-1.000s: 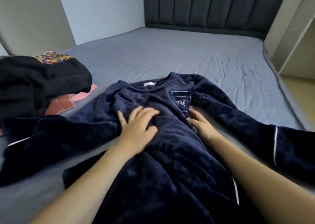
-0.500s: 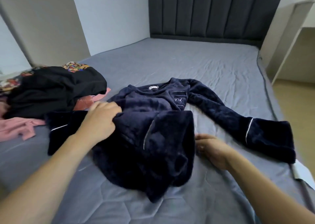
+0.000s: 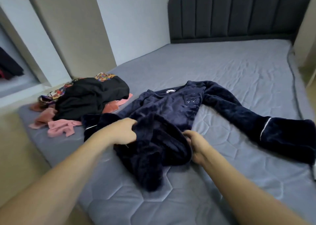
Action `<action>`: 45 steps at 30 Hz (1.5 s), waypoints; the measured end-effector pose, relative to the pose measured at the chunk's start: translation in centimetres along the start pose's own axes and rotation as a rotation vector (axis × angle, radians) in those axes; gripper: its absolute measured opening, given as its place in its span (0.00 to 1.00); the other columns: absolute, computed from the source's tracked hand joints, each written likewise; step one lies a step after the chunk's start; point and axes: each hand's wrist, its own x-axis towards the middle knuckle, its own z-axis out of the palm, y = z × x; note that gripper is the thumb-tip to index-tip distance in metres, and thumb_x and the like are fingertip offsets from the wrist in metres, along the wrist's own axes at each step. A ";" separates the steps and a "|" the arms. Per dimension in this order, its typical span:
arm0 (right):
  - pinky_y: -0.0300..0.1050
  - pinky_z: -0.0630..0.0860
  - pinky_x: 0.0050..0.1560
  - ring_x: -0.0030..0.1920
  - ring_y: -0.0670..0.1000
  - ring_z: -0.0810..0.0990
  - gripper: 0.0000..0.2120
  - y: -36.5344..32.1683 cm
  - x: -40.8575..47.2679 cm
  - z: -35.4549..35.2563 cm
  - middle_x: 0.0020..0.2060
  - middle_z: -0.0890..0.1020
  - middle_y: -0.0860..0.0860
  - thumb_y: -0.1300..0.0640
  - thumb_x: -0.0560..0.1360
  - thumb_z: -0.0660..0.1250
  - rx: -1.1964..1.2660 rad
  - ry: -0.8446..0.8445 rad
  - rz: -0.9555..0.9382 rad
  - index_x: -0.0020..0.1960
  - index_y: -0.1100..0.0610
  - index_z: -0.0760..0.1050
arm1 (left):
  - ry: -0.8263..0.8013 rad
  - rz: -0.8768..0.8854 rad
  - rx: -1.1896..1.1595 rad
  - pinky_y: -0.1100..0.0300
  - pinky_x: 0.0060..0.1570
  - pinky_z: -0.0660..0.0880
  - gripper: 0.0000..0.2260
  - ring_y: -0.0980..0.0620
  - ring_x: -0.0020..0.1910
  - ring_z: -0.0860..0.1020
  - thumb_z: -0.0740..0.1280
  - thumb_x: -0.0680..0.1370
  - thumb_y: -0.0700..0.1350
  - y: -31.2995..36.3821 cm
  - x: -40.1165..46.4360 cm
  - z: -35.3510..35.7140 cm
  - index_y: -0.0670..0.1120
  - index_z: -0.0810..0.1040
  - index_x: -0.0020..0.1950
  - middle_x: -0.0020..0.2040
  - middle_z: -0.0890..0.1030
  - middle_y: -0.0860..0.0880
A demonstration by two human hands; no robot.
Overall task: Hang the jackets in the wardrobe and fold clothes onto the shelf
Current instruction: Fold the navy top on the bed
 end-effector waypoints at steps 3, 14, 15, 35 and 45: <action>0.41 0.78 0.28 0.31 0.53 0.76 0.10 0.3 -0.1 0.2 0.34 0.76 0.56 0.66 0.75 0.55 -0.009 0.012 0.009 0.43 0.60 0.75 | 0.666 -0.072 -0.656 0.53 0.40 0.77 0.06 0.53 0.38 0.76 0.65 0.71 0.39 -1.5 -0.4 -3.0 0.47 0.79 0.44 0.39 0.83 0.51; 0.46 0.72 0.36 0.35 0.56 0.76 0.07 -1.3 -2.9 5.4 0.35 0.79 0.58 0.62 0.76 0.62 -0.099 -0.001 -0.101 0.43 0.61 0.77 | 1.095 -0.209 -1.138 0.64 0.40 0.75 0.18 0.53 0.40 0.76 0.58 0.72 0.33 -4.0 -0.4 -1.6 0.57 0.77 0.40 0.36 0.80 0.59; 0.45 0.70 0.34 0.34 0.54 0.74 0.09 -3.7 -3.7 4.8 0.30 0.78 0.55 0.62 0.76 0.61 -0.117 0.063 -0.229 0.38 0.58 0.75 | 1.142 -0.199 -1.058 0.64 0.40 0.74 0.18 0.53 0.40 0.75 0.57 0.70 0.33 -4.3 -0.4 -1.9 0.56 0.76 0.39 0.35 0.79 0.58; 0.46 0.72 0.50 0.57 0.58 0.77 0.32 -7.8 -6.9 -11.1 0.61 0.78 0.58 0.42 0.69 0.71 -1.577 0.496 -0.032 0.65 0.61 0.71 | -0.409 0.266 0.544 0.47 0.53 0.75 0.29 0.45 0.57 0.71 0.68 0.70 0.56 10.2 -5.1 10.8 0.51 0.62 0.66 0.61 0.68 0.48; 0.39 0.76 0.27 0.28 0.55 0.82 0.08 -12.0 -11.6 -15.9 0.35 0.84 0.59 0.58 0.74 0.67 -0.788 0.470 -0.029 0.42 0.61 0.82 | -0.611 0.413 0.403 0.49 0.60 0.70 0.26 0.53 0.56 0.67 0.65 0.65 0.62 12.5 -3.6 10.5 0.59 0.65 0.60 0.53 0.67 0.57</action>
